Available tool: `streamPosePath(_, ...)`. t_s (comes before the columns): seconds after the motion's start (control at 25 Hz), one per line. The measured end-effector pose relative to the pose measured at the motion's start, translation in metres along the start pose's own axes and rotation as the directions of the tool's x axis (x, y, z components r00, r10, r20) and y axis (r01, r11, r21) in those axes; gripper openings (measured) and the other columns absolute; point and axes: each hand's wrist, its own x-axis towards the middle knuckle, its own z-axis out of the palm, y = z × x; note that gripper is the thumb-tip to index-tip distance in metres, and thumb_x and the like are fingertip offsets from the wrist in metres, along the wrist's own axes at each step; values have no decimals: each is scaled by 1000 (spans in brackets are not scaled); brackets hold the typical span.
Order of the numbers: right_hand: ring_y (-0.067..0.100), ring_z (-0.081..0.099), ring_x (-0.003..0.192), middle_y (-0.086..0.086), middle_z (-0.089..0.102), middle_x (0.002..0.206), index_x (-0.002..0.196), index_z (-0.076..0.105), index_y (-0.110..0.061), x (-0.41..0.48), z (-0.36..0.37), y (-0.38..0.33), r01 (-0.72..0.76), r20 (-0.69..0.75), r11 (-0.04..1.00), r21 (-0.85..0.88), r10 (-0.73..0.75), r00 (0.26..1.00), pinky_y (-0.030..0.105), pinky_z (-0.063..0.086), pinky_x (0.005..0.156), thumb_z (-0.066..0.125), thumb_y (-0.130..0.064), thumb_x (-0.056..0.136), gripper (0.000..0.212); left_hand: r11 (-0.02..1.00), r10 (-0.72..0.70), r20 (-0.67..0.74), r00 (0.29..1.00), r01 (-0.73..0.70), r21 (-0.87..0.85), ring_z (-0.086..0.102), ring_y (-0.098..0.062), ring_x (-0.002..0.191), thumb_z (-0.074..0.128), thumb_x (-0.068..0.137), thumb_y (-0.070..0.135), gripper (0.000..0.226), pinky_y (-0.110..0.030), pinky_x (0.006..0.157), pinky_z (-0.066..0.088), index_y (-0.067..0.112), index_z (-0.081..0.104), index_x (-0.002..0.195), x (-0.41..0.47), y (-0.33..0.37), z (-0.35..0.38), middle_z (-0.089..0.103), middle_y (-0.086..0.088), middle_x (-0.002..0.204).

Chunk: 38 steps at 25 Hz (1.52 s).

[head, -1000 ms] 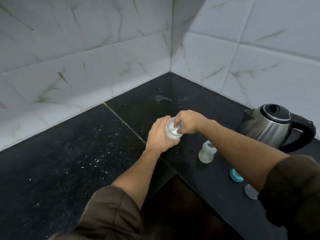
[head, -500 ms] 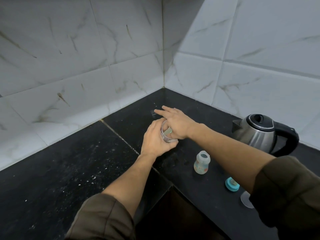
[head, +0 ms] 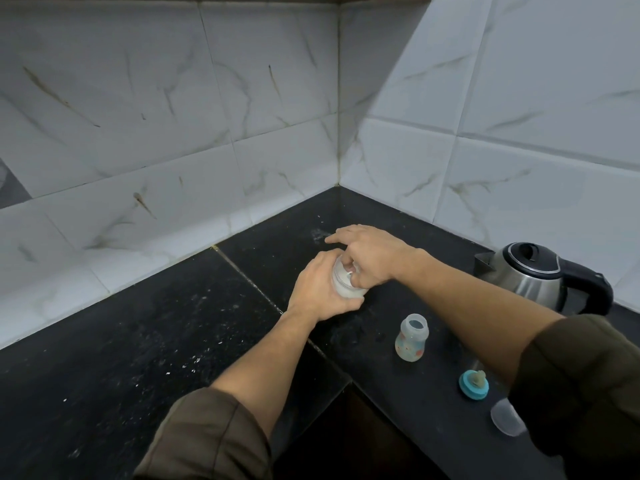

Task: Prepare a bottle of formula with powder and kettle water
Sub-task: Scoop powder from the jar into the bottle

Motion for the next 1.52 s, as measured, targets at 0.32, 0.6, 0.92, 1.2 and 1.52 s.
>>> streamPosePath(0.32, 20, 44, 139, -8, 41, 162, 106, 79, -19, -9, 4, 6, -119, -48, 992, 31, 120, 992, 38, 52, 89, 60, -30, 92, 26, 996, -21, -42, 999, 25, 81, 59, -10, 103, 85, 61, 50, 67, -35, 87, 54, 29, 58, 119, 5, -5, 0, 64, 14, 110)
streamPosePath(0.6, 20, 47, 139, -6, 39, 164, 63, 66, -20, -1, 12, 3, -238, -20, 957, 165, 244, 970, 41, 53, 95, 64, -19, 86, 23, 987, -55, -101, 993, 70, 143, 58, -10, 101, 77, 58, 57, 63, -32, 84, 53, 32, 57, 113, 13, -3, 6, 63, 16, 105)
streamPosePath(0.92, 30, 62, 127, 13, 70, 131, 54, 56, -5, -7, 9, 3, -467, 109, 602, 647, 533, 839, 47, 55, 97, 67, -13, 76, 26, 989, -59, -134, 989, 76, 124, 58, -12, 106, 84, 61, 49, 67, -32, 89, 51, 28, 59, 119, 10, -4, 1, 64, 12, 111)
streamPosePath(1.2, 21, 43, 66, -1, 45, 57, 42, 41, -17, -24, -7, -4, -467, 155, 332, 820, 656, 739, 34, 37, 65, 70, -13, 76, 45, 978, -200, -144, 969, 207, 38, 58, -10, 107, 81, 52, 55, 75, -32, 88, 51, 34, 56, 119, 7, -13, 0, 62, 15, 112)
streamPosePath(1.52, 15, 61, 118, -4, 62, 140, 90, 85, -21, -39, 12, -10, -337, -170, 643, 687, 593, 787, 25, 39, 93, 71, -20, 93, 14, 972, -230, -164, 959, 234, 9, 59, -13, 107, 81, 53, 59, 77, -31, 86, 50, 31, 58, 121, 5, -14, 1, 63, 12, 112)
